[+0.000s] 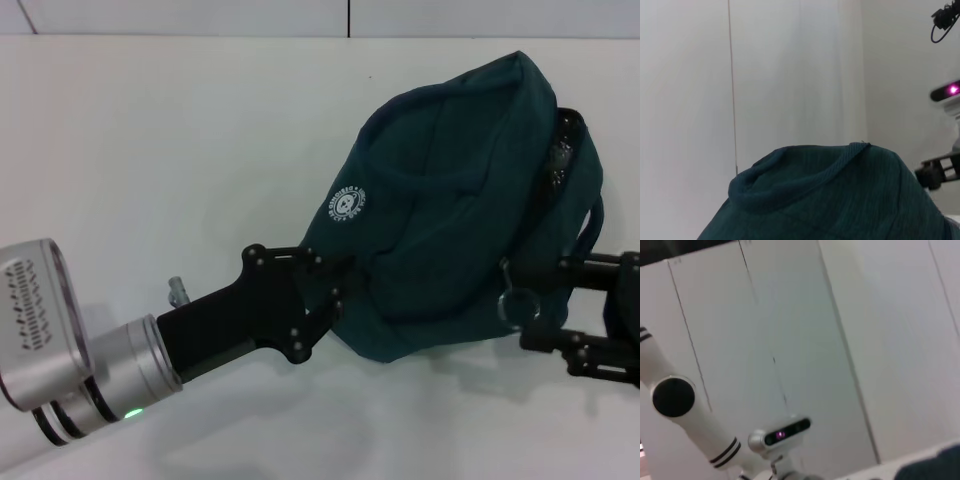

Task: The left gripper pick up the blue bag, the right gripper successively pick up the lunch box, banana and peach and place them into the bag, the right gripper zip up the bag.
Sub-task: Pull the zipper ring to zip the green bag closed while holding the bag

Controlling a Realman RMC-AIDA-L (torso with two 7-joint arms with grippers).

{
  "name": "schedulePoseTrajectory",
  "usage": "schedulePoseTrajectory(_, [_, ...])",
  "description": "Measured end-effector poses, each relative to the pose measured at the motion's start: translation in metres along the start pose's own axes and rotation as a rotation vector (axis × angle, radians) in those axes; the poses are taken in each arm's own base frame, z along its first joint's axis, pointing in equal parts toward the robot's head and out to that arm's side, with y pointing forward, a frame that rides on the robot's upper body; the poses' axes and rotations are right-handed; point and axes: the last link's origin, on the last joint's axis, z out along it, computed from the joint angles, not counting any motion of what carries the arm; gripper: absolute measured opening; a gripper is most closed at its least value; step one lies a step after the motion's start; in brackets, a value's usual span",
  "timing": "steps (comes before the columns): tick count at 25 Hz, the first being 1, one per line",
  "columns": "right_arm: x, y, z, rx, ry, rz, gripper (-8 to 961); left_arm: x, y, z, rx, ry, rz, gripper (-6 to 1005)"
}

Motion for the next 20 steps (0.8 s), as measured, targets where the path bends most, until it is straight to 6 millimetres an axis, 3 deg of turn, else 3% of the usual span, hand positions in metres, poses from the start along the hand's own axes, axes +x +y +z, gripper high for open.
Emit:
schedulePoseTrajectory(10, [-0.013,-0.005,-0.012,0.152,-0.156,-0.191,589,0.015,-0.029,0.010,0.140,0.098,-0.192,158])
schedulePoseTrajectory(15, [-0.013,-0.018,-0.014,0.252,-0.160,-0.186,589,0.016,-0.048,0.008,0.272,0.128,-0.252,158])
schedulePoseTrajectory(20, [-0.008,-0.017,-0.013,0.234,-0.112,-0.161,589,0.014,-0.049,0.005,0.291,0.117,-0.250,158])
